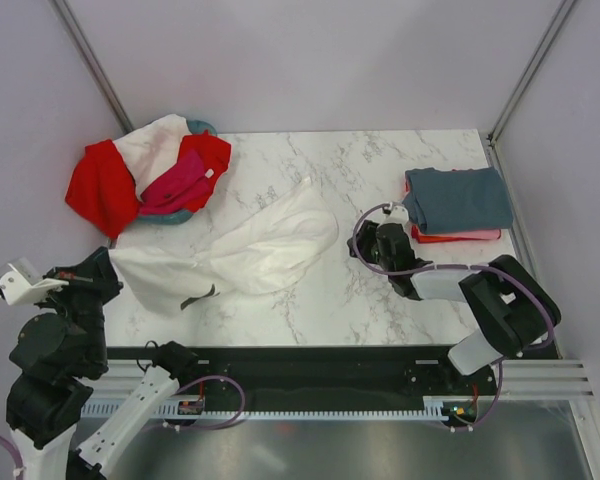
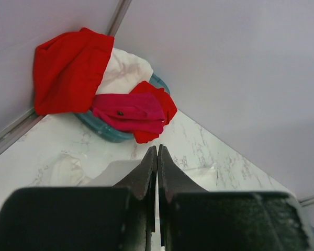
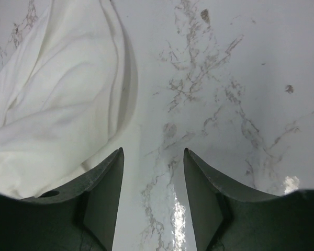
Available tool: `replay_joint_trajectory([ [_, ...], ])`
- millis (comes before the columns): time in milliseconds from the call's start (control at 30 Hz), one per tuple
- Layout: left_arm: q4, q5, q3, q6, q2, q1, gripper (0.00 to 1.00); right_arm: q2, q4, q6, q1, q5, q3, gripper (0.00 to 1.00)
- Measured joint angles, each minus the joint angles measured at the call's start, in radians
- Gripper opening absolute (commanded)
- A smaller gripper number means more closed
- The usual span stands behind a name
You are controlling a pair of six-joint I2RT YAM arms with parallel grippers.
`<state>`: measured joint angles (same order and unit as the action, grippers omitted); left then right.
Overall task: Fold and stack the t-shirts
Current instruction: Flatten the tshirt out
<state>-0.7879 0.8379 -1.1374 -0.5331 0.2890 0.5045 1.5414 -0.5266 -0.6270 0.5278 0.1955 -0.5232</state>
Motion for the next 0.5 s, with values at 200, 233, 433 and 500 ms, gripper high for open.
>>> replay_joint_trajectory([
  [200,-0.003,0.019,0.038,0.019,-0.003,0.0,0.02,0.11,-0.019,0.014,0.0,-0.18,-0.077,0.46],
  [233,-0.004,0.019,0.043,0.023,-0.003,0.0,0.02,0.124,-0.024,0.013,0.0,-0.202,-0.086,0.47],
  [433,-0.003,0.016,0.083,0.039,-0.003,0.0,0.02,0.186,-0.037,0.008,0.005,-0.296,-0.116,0.55],
  [500,-0.003,0.016,0.096,0.047,-0.004,0.0,0.02,0.209,-0.041,0.007,0.005,-0.301,-0.138,0.6],
])
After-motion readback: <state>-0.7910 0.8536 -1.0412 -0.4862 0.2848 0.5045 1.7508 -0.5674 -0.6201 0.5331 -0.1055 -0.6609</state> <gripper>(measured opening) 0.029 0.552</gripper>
